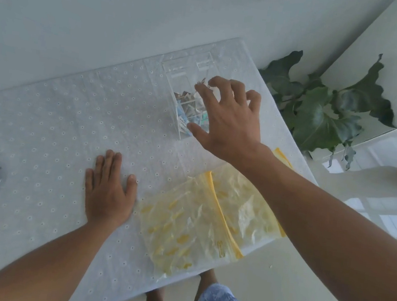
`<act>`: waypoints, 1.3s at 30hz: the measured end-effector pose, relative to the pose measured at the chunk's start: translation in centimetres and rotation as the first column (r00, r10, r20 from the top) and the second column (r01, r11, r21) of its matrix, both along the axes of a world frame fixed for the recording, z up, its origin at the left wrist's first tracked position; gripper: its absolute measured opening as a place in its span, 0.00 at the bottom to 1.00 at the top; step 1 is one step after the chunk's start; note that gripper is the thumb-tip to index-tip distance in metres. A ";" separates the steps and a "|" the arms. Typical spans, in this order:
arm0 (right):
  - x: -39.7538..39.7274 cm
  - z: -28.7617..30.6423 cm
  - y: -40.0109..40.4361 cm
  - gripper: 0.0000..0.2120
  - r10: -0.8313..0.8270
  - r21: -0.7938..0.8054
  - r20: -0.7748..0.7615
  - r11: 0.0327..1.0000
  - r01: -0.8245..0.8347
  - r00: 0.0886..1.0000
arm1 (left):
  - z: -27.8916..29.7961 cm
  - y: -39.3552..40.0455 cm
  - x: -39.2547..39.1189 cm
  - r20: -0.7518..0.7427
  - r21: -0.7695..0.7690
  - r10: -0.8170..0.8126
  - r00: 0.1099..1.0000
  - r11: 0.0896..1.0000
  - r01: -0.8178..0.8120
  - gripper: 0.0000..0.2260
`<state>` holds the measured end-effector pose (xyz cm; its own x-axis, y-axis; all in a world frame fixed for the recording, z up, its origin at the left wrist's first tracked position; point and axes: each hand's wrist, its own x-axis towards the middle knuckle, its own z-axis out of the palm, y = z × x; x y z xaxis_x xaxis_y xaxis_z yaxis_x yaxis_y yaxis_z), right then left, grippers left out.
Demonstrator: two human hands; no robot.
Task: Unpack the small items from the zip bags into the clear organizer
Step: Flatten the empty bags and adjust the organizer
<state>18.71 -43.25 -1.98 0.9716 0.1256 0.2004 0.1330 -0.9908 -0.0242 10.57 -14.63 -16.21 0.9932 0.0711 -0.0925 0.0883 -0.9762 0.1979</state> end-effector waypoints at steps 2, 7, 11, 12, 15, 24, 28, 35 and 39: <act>-0.3 0.1 -0.4 0.35 -0.034 0.001 0.014 0.999 0.034 0.999 | -0.1 0.1 0.0 -0.009 0.005 -0.004 1.000 1.000 0.004 0.30; -1.0 -0.2 -0.4 0.37 -0.045 -0.001 -0.018 0.999 0.045 0.999 | -0.2 0.2 0.1 -0.034 -0.002 -0.016 0.999 1.000 0.016 0.31; -1.4 -0.5 0.2 0.40 -0.066 -0.010 -0.047 0.998 0.066 0.997 | -0.2 0.7 0.2 -0.071 -0.009 -0.037 0.997 0.999 0.036 0.32; -1.5 -0.6 0.3 0.41 -0.077 -0.011 -0.056 0.997 0.076 0.995 | -0.2 0.8 0.3 -0.082 -0.011 -0.039 0.996 0.999 0.039 0.32; -1.9 -0.6 0.6 0.44 -0.085 -0.015 -0.088 0.996 0.084 0.993 | 0.3 0.8 0.4 -0.117 -0.026 -0.043 0.992 0.999 0.041 0.31; -8.1 -0.9 -7.2 0.30 -0.324 0.271 -0.216 0.886 0.375 0.921 | 2.9 1.3 -0.9 -0.171 -0.475 0.036 0.985 0.873 -0.114 0.28; -12.1 -3.3 -13.2 0.34 -0.536 0.206 -0.397 0.739 0.642 0.745 | 4.3 0.8 -5.4 -0.049 -0.504 0.075 0.996 0.859 -0.090 0.33; -16.6 -6.5 -12.9 0.43 -0.531 0.201 -0.641 0.581 0.789 0.554 | 4.0 -3.1 -9.2 -0.048 -0.176 -0.186 0.981 0.969 0.175 0.40; -17.5 -7.0 -8.9 0.42 -0.493 0.244 -0.636 0.602 0.761 0.594 | 3.4 -5.3 -9.0 -0.060 -0.100 -0.193 0.979 0.977 0.187 0.38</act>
<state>1.17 -52.19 -9.01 0.7252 -0.5294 -0.4404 -0.6809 -0.6465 -0.3441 1.54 -19.94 -12.82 0.9787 -0.1307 -0.1581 -0.0808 -0.9540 0.2886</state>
